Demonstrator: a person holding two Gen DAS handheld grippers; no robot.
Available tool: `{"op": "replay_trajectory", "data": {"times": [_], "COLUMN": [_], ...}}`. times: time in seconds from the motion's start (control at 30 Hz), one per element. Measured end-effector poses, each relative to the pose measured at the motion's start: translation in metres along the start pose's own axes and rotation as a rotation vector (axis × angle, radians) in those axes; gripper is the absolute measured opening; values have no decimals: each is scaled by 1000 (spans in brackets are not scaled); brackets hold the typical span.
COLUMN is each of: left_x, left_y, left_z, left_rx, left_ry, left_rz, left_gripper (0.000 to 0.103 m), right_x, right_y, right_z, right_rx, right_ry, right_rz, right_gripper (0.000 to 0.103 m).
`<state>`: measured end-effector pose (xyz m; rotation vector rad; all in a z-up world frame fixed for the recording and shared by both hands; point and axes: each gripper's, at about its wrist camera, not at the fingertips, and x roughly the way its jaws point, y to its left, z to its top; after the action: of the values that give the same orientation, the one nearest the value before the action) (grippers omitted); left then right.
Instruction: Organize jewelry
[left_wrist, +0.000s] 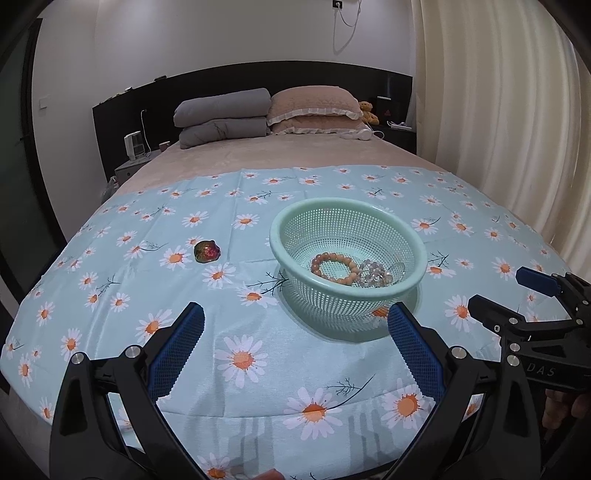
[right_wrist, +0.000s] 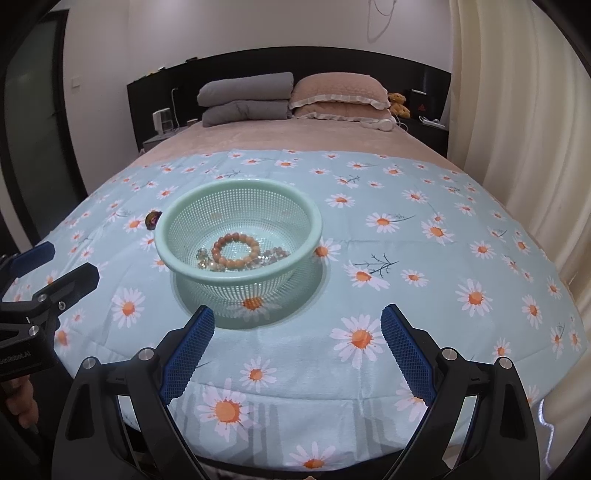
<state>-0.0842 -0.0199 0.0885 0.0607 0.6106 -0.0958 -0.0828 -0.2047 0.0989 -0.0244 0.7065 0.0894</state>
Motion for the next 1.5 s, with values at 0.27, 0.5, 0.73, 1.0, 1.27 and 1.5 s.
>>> {"op": "replay_trajectory", "data": {"times": [0.27,0.5,0.73,1.0,1.27,1.5], "left_x": [0,2,2,2,3,2], "left_y": [-1,2,0,2,4,5], "left_z": [-1,-1,-3,-4,-3,-3], "left_rx": [5,-8,4,7,-7,-20], "left_ry": [4,8,3,11,13,12], "left_rz": [3,-11,8,32,34,17], "left_gripper": [97,97,97,97,97,97], "right_x": [0,0,-1,-1,0,0], "right_y": [0,2,4,3,2,1], "right_z": [0,0,0,-1,-2,-1], "right_rx": [-2,-10,-16,-11,-10,-10], "right_ry": [-2,-2,-3,1,0,-1], "right_rz": [-2,-8,-11,-10,-5,-5], "right_gripper": [87,88,88,88,88,88]}}
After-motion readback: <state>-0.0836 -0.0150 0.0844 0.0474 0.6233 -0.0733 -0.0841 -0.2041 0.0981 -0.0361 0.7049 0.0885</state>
